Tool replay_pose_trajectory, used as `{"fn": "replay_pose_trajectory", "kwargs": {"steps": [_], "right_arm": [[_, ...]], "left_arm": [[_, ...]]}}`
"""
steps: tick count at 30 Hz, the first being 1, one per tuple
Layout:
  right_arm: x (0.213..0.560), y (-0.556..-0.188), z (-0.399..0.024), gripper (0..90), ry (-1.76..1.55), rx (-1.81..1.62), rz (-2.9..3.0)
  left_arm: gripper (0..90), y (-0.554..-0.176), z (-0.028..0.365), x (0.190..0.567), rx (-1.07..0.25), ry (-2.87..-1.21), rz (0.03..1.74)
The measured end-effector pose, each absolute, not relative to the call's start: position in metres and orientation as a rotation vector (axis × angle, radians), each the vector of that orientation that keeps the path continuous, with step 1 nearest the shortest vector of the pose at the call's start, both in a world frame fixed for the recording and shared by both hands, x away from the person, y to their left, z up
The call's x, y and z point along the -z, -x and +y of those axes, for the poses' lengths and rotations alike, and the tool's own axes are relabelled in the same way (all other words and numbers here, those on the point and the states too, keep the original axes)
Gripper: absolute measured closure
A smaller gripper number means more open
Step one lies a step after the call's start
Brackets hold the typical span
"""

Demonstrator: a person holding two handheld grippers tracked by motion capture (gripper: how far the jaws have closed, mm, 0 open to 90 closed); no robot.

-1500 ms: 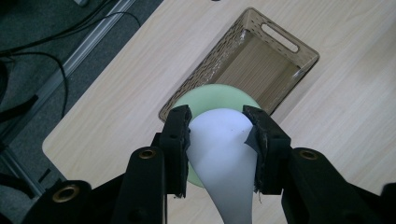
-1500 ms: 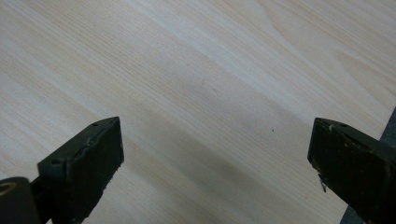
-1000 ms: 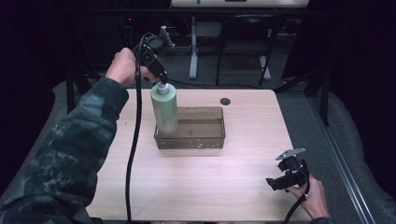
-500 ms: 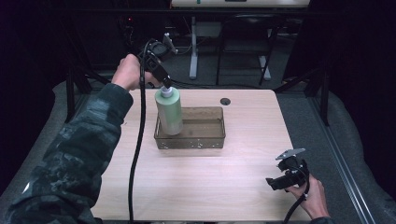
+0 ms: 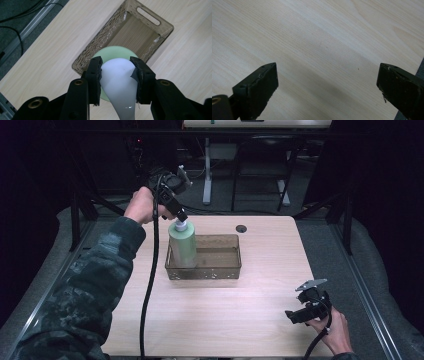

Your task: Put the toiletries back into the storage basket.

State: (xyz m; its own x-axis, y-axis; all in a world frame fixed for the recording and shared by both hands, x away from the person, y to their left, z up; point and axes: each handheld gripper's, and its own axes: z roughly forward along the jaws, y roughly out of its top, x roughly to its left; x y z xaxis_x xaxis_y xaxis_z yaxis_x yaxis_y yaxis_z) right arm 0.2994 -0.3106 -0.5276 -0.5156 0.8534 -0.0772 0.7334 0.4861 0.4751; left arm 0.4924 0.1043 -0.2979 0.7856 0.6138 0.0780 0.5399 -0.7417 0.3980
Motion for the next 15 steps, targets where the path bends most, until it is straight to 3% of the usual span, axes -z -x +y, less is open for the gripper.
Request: {"fn": "replay_pose_trajectory", "kwargs": {"steps": [15], "right_arm": [[0.528,-0.299,-0.309,3.2,-1.348,-0.565,2.432]], "left_arm": [[63.1,-0.49,0.115,0.318,-0.235,-2.636,0.896]]}}
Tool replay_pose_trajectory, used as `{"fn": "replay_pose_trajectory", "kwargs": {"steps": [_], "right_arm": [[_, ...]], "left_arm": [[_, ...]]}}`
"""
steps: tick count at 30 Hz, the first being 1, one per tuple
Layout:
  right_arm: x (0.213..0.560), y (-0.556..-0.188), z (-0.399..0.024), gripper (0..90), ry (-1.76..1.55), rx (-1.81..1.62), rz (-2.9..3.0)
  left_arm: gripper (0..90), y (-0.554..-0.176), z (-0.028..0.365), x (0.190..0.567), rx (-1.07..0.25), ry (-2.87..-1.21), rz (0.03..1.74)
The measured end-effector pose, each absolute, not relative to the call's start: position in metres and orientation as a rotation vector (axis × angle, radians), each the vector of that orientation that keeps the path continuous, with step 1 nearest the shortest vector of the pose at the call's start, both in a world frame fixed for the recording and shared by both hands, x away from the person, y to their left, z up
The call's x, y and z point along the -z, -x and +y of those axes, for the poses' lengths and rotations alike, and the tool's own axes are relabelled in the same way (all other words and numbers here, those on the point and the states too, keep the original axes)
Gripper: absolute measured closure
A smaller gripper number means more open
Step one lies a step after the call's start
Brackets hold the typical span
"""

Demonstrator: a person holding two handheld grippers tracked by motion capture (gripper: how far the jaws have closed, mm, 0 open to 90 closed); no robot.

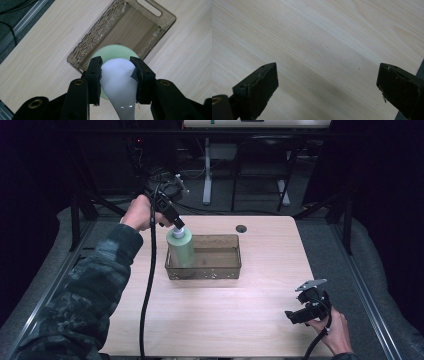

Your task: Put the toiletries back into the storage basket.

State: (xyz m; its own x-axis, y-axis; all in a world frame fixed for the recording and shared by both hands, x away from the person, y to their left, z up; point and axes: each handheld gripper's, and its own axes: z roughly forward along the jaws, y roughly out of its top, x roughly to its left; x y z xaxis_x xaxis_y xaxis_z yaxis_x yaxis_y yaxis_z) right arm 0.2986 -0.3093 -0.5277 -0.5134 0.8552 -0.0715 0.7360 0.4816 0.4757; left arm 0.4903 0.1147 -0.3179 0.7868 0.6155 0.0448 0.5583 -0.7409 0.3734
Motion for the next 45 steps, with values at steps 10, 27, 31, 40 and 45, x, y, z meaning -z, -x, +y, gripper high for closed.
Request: {"fn": "replay_pose_trajectory", "kwargs": {"steps": [10,27,31,40,45], "right_arm": [[0.528,-0.299,-0.309,3.3,-1.344,-0.566,2.434],[0.527,-0.299,-0.309,3.4,-1.341,-0.561,2.434],[0.526,-0.298,-0.309,3.4,-1.35,-0.576,2.43],[0.527,-0.298,-0.309,3.4,-1.343,-0.563,2.432],[0.528,-0.298,-0.308,3.4,-1.343,-0.571,2.435]], "left_arm": [[63.1,-0.489,0.123,0.323,-0.222,-2.641,0.908],[63.0,-0.49,0.128,0.323,-0.218,-2.662,0.913],[62.7,-0.493,0.132,0.326,-0.204,-2.61,0.934],[58.2,-0.493,0.137,0.333,-0.175,-2.521,0.96],[34.8,-0.493,0.14,0.335,-0.16,-2.453,0.972]]}}
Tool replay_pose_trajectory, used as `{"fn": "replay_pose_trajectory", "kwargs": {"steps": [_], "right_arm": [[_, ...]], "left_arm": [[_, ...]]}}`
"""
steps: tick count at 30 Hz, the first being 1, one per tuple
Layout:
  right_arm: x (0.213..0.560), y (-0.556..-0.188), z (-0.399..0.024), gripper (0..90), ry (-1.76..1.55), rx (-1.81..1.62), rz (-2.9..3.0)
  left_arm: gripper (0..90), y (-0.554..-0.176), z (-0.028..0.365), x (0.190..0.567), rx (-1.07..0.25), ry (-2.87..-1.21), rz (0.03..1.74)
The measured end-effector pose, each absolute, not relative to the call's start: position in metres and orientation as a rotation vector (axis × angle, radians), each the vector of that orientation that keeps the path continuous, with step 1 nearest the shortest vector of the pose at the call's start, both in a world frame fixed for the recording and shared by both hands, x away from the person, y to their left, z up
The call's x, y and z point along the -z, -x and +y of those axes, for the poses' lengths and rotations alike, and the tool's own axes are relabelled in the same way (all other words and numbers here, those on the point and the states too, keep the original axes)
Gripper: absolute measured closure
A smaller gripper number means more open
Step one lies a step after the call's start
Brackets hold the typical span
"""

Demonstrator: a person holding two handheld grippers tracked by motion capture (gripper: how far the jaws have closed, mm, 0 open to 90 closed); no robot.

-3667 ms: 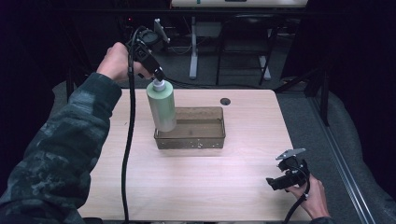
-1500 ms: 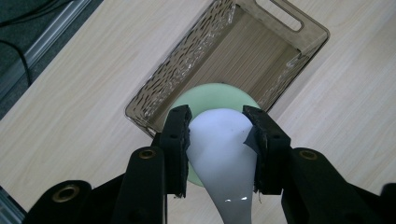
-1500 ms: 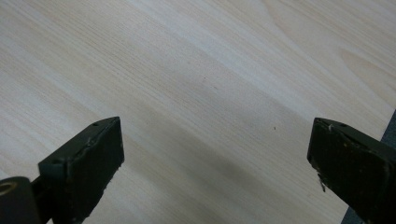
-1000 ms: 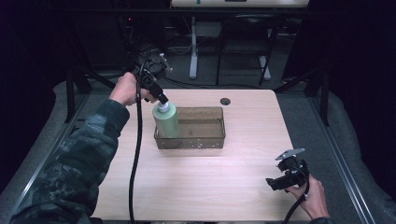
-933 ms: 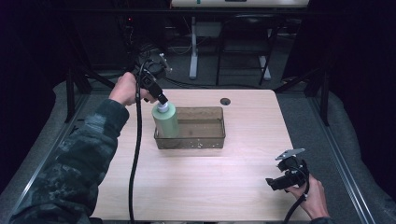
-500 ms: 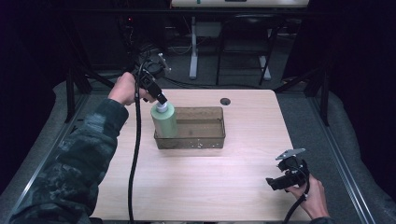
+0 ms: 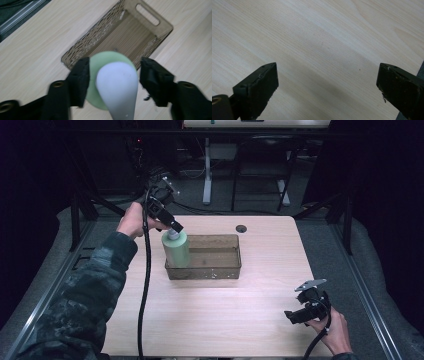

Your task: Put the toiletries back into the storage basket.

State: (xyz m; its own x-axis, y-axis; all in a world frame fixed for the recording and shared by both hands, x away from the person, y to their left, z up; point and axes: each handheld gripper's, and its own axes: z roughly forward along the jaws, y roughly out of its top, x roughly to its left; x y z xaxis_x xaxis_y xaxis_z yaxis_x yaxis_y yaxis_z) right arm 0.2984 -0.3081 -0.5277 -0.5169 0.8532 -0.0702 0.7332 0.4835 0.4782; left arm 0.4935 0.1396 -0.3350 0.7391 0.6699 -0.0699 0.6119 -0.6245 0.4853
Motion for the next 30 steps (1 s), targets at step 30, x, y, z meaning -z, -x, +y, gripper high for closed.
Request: {"fn": "replay_pose_trajectory", "kwargs": {"steps": [30], "right_arm": [[0.527,-0.299,-0.308,2.0,-1.341,-0.578,2.432]], "left_arm": [[0.0,-0.437,0.164,0.348,-0.365,-2.359,0.92]]}}
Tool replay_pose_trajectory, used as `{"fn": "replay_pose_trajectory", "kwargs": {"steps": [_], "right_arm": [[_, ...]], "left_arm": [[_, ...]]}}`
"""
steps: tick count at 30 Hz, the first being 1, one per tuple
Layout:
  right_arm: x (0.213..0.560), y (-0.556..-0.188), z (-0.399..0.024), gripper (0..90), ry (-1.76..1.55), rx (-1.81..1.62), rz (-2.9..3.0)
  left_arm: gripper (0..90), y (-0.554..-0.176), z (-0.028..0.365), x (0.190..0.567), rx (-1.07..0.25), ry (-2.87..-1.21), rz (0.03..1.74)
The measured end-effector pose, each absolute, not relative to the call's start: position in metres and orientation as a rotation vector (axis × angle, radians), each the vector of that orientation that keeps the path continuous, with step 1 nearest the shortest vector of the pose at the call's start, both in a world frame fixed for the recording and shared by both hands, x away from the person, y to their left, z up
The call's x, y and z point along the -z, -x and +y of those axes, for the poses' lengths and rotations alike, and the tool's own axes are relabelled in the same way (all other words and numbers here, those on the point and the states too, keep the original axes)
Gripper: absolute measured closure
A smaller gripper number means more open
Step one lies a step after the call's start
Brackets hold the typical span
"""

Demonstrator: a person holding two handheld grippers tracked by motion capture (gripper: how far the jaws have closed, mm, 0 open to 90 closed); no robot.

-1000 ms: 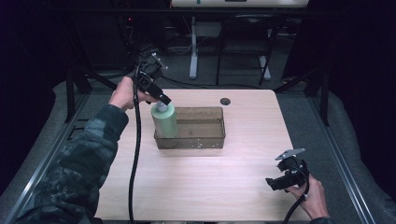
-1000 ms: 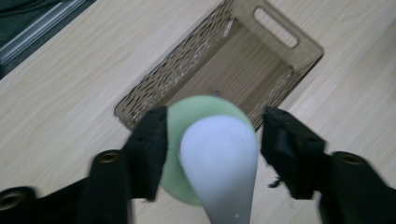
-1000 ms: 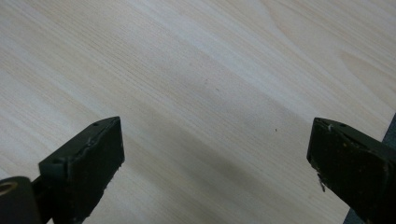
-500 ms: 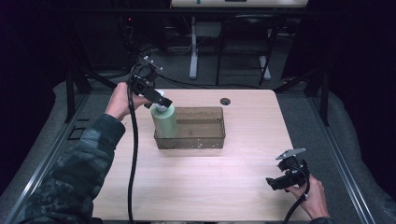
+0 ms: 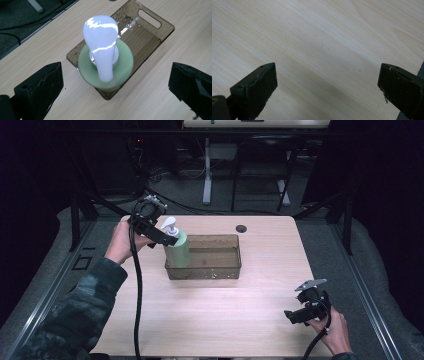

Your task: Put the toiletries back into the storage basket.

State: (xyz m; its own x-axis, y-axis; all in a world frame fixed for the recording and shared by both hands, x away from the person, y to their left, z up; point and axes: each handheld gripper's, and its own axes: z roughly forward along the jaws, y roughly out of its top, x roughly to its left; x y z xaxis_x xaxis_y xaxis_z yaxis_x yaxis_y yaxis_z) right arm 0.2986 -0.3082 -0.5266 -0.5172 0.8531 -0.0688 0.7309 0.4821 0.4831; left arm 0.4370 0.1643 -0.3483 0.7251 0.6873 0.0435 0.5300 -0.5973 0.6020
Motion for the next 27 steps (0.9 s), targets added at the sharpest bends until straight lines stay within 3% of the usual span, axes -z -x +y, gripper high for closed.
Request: {"fn": "replay_pose_trajectory", "kwargs": {"steps": [12,27], "right_arm": [[0.527,-0.299,-0.308,2.1,-1.345,-0.574,2.432],[0.527,-0.299,-0.307,2.3,-1.339,-0.57,2.426]], "left_arm": [[0.0,-0.403,0.183,0.363,-0.39,-2.335,0.89],[0.0,-0.362,0.21,0.409,-0.4,-2.304,0.935]]}}
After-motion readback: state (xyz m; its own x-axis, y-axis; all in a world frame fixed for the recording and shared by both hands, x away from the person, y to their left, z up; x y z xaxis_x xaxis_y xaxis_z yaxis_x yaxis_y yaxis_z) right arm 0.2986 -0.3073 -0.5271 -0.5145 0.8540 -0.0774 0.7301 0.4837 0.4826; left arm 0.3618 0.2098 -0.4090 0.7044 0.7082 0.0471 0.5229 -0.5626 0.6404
